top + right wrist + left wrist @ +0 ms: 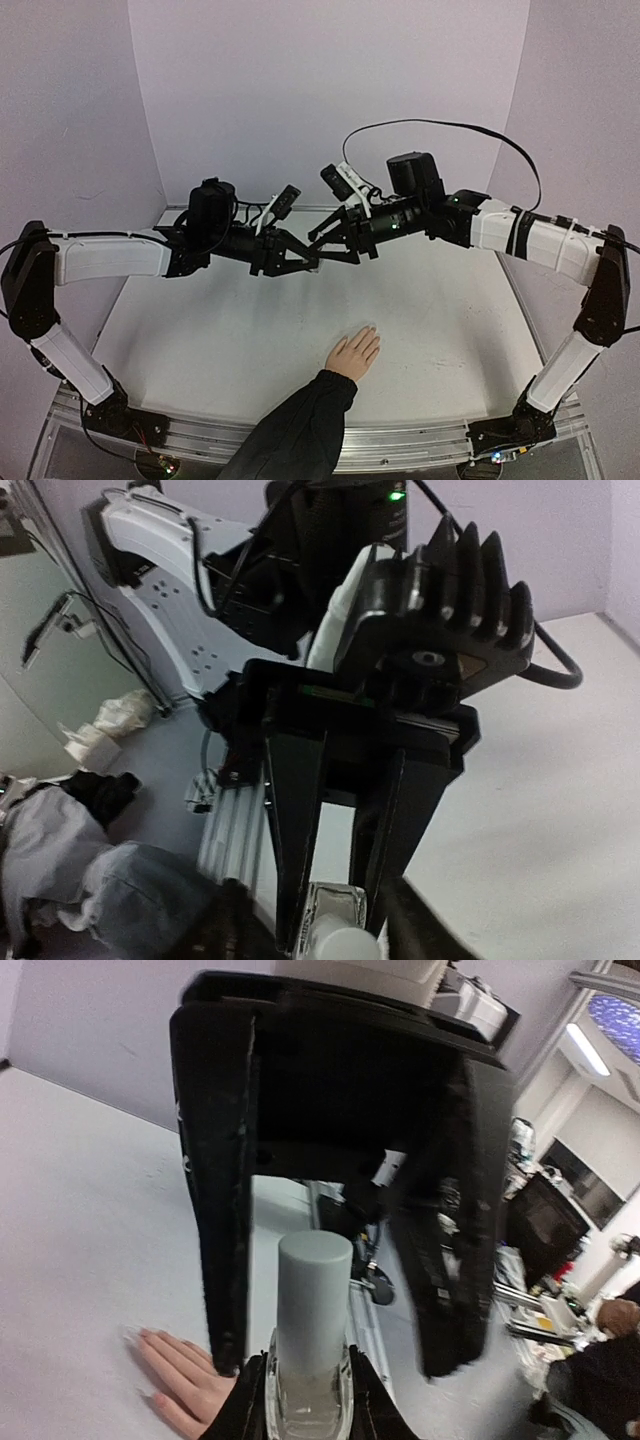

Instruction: Paint the nails

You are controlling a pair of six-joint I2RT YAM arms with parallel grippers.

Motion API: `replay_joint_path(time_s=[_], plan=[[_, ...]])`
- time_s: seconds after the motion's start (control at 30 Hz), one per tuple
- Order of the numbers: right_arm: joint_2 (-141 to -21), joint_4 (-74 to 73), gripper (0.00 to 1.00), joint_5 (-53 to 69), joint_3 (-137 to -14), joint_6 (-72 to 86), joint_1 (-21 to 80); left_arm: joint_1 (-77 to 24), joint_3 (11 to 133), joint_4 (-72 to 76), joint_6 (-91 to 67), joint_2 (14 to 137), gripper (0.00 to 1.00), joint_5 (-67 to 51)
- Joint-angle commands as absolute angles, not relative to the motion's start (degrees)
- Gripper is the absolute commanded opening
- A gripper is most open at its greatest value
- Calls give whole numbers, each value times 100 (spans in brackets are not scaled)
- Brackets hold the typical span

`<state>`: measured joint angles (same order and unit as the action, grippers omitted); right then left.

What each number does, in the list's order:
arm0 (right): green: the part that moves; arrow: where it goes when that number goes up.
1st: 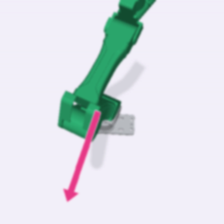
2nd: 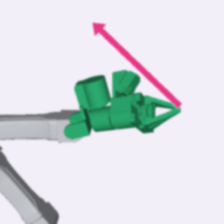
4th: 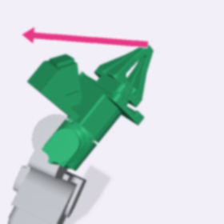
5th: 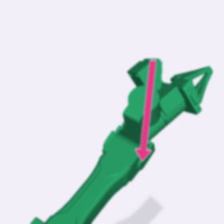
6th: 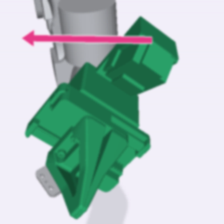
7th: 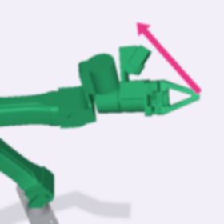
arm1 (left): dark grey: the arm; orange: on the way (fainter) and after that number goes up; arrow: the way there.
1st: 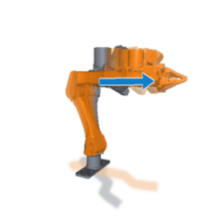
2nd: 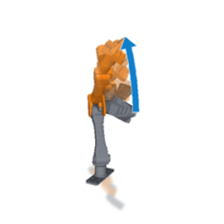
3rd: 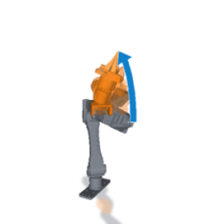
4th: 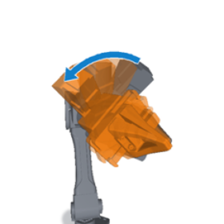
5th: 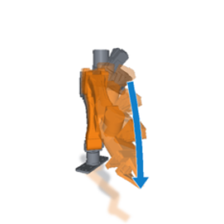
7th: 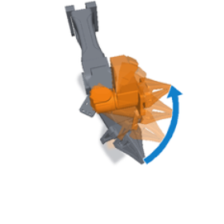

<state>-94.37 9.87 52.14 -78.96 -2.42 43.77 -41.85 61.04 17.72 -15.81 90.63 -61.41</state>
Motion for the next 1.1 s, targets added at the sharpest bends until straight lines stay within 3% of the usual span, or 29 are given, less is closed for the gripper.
replay_joint_path(time_s=[0.0,0.13,0.27,0.37,0.57,0.93,1.07], plan=[[-9045,1104,73,3493,-7927,-103,4527,-4227,5754,2159,-1083,8404,0,-3742],[-9038,1107,90,2480,-8124,655,4534,-4460,5391,1880,-469,7995,0,-1271],[-9151,1283,91,2126,-8281,1592,4531,-4835,5345,1821,-20,7884,0,339],[-9299,1593,90,1982,-8304,2548,4534,-5105,5409,1817,363,7930,0,910],[-9568,1942,83,1867,-8291,3312,4544,-5218,5457,1819,393,8069,0,1072],[-10133,1942,62,2102,-8786,3352,4609,-5281,5782,1824,393,8450,0,925],[-10274,1925,45,2138,-8860,3323,4626,-5291,5859,1820,426,8528,0,904]])
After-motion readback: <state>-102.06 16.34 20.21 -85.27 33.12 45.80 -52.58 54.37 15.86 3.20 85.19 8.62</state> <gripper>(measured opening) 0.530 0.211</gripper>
